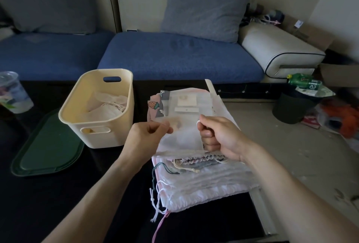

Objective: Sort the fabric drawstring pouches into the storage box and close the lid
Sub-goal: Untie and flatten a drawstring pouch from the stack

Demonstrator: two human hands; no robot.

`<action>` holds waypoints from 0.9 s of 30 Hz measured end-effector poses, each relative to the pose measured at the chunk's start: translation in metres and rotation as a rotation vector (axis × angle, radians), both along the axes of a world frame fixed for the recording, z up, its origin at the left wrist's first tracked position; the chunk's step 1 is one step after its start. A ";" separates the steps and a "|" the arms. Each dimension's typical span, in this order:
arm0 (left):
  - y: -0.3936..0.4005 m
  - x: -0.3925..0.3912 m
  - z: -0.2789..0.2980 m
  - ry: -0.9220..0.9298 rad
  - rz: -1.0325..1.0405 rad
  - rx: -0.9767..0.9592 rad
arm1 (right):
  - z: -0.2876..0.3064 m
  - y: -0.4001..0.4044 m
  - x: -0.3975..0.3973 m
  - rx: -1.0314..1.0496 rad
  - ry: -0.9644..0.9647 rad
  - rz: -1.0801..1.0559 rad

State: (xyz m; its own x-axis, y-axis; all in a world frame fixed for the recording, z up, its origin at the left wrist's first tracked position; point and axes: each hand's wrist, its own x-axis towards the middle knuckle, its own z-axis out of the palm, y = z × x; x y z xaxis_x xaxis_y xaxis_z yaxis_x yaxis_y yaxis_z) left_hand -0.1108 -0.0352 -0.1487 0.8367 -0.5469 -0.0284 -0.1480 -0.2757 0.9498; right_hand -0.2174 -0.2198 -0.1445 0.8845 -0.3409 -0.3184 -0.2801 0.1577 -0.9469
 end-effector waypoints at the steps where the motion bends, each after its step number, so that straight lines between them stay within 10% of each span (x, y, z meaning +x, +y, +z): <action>1: 0.001 0.001 0.001 -0.018 -0.038 0.027 | 0.000 -0.002 -0.001 -0.108 0.036 0.022; 7: 0.012 0.013 0.000 -0.106 -0.416 0.346 | -0.003 -0.010 -0.008 -0.353 0.252 0.189; 15: 0.022 0.024 0.008 -0.121 -0.381 0.286 | 0.002 -0.026 -0.014 -0.285 0.416 0.250; 19: 0.017 0.021 0.003 -0.152 -0.400 0.298 | 0.005 -0.019 -0.012 -0.622 0.450 0.266; 22: 0.007 0.009 0.003 0.128 -0.354 -0.030 | 0.003 -0.007 -0.008 -0.844 0.176 0.114; 27: -0.014 -0.012 0.013 0.450 -0.505 -0.535 | 0.011 0.024 -0.002 -0.530 -0.161 0.173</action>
State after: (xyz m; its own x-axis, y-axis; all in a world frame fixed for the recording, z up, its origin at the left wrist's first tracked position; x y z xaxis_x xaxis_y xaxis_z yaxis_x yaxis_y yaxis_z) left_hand -0.1228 -0.0490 -0.1355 0.4606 -0.8849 0.0692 0.2893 0.2234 0.9308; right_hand -0.2198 -0.1961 -0.1337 0.9647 -0.2635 -0.0002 -0.1053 -0.3848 -0.9170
